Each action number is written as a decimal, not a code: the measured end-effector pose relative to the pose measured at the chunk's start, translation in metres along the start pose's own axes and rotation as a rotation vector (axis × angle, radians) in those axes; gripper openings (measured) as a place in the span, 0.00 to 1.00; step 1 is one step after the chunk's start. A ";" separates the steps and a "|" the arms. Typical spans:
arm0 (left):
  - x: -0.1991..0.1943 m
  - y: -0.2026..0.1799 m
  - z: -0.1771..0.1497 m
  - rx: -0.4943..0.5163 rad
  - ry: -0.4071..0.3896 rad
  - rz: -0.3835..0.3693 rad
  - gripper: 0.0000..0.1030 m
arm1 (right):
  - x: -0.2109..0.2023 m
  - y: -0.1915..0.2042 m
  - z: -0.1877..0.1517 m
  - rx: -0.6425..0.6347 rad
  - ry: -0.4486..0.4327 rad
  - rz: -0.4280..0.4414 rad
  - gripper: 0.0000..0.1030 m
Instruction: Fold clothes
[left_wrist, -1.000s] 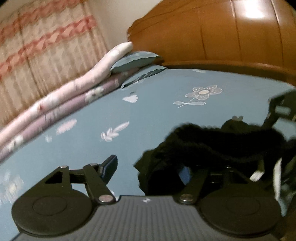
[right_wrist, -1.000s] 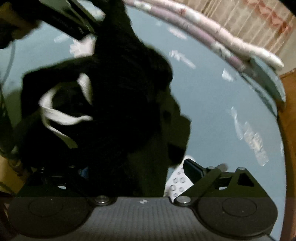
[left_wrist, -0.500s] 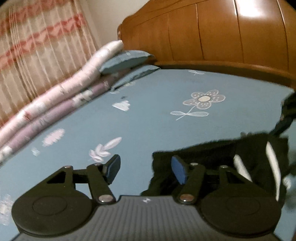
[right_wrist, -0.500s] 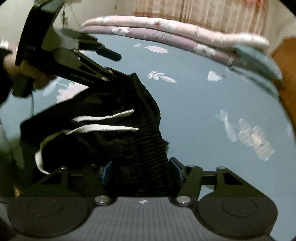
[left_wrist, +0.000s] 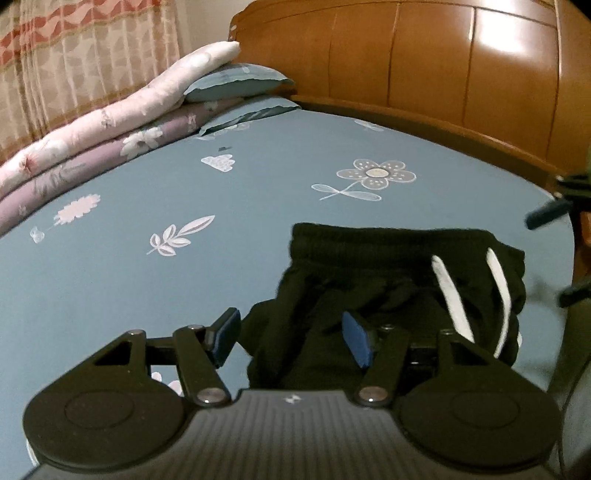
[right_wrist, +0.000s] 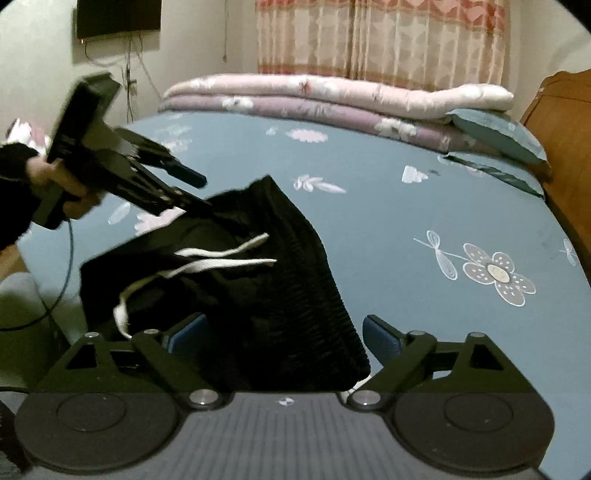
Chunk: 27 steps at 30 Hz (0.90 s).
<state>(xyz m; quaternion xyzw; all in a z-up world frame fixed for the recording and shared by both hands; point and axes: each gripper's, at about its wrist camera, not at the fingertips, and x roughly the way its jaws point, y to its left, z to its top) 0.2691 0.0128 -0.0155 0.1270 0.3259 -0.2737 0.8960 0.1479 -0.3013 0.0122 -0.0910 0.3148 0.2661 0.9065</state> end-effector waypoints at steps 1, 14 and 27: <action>0.003 0.006 0.003 -0.023 -0.003 -0.029 0.59 | -0.003 0.001 -0.001 0.008 -0.005 0.008 0.91; 0.070 0.056 0.009 -0.172 0.056 -0.422 0.68 | 0.001 -0.019 -0.040 0.230 0.026 0.074 0.91; 0.031 0.044 0.004 -0.119 0.019 -0.356 0.10 | 0.061 -0.043 -0.057 0.350 -0.038 0.190 0.81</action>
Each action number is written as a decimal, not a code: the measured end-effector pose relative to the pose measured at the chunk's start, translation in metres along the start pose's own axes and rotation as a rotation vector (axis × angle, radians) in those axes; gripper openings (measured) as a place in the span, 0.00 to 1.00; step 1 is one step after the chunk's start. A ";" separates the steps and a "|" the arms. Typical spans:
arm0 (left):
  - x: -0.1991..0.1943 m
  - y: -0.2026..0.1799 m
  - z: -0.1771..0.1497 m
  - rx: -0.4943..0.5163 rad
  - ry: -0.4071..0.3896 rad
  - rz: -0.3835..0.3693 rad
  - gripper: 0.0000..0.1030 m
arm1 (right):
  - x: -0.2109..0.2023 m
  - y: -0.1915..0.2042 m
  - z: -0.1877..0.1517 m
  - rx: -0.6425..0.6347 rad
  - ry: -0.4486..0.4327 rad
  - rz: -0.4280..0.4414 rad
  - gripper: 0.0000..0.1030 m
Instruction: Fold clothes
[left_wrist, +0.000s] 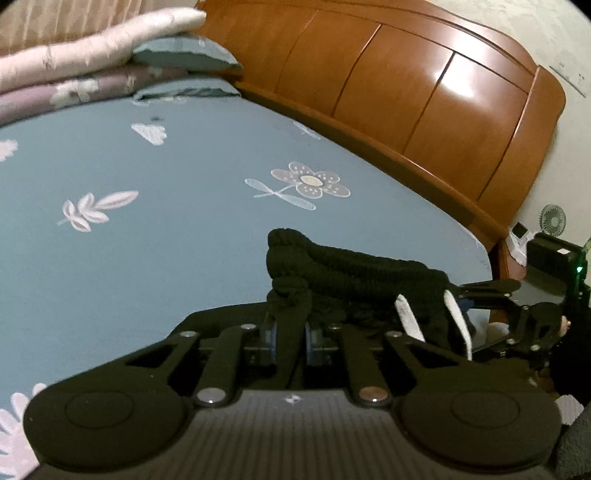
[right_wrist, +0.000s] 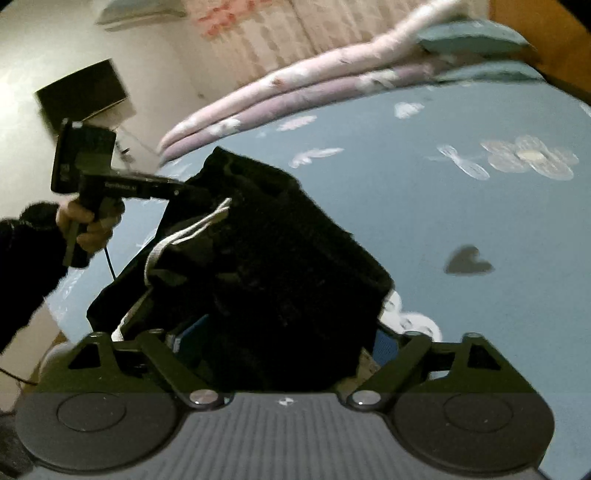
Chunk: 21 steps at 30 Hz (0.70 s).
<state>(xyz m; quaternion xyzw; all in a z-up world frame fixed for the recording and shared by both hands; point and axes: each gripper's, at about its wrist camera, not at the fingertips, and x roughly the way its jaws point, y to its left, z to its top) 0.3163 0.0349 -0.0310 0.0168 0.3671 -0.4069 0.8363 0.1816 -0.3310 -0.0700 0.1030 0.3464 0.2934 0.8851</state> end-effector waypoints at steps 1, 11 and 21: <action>-0.004 -0.003 0.000 0.009 -0.004 0.012 0.10 | 0.004 0.003 0.001 -0.022 0.008 -0.014 0.70; -0.004 -0.007 -0.011 0.025 0.043 0.045 0.47 | -0.021 0.029 0.009 -0.126 -0.058 0.008 0.25; 0.000 -0.002 -0.024 -0.061 0.023 0.076 0.07 | 0.001 0.009 0.008 -0.058 -0.031 -0.009 0.57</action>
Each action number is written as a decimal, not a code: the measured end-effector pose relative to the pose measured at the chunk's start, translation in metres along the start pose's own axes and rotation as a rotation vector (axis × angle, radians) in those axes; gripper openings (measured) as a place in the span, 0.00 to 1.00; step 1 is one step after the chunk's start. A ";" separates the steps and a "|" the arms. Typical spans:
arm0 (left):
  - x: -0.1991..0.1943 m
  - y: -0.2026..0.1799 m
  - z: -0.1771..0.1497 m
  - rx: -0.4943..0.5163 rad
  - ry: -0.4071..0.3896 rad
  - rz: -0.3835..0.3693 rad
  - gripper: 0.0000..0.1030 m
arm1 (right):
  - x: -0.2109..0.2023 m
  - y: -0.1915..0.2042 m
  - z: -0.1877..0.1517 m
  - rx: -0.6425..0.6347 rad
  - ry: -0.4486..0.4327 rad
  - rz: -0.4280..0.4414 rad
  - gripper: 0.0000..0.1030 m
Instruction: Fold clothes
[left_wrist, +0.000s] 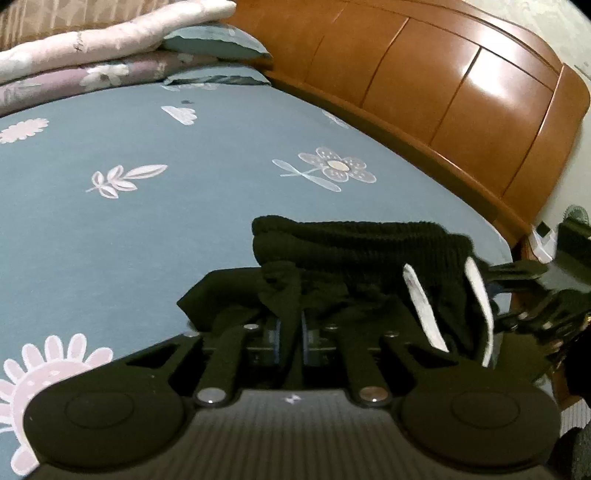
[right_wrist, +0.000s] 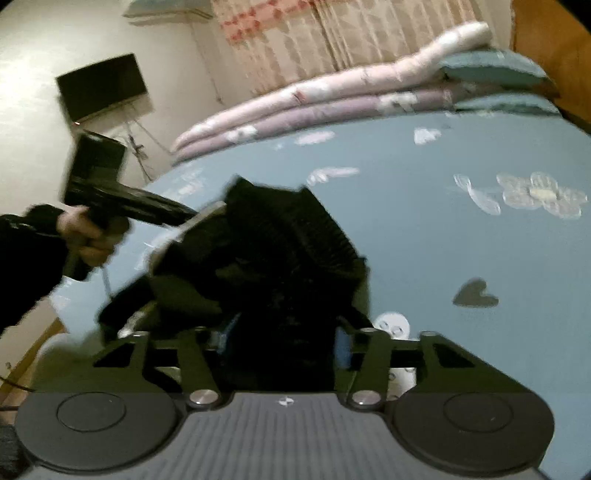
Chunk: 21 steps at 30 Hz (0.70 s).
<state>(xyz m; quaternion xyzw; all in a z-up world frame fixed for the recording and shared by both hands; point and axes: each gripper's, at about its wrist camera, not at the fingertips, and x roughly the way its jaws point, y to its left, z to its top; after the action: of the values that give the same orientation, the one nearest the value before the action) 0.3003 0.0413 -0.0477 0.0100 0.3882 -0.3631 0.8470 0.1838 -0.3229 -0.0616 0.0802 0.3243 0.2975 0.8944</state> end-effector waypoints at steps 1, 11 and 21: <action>-0.002 -0.001 0.000 0.003 -0.002 0.004 0.07 | 0.005 -0.003 -0.002 0.013 0.006 0.004 0.57; -0.006 -0.027 0.028 0.099 -0.035 0.172 0.05 | -0.014 0.019 0.014 -0.069 -0.069 -0.089 0.19; 0.020 -0.067 0.115 0.261 -0.131 0.244 0.02 | -0.062 0.019 0.057 -0.099 -0.189 -0.181 0.17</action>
<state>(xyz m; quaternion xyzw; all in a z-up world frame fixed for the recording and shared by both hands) 0.3420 -0.0540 0.0371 0.1433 0.2776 -0.3047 0.8997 0.1724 -0.3414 0.0221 0.0340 0.2293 0.2223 0.9470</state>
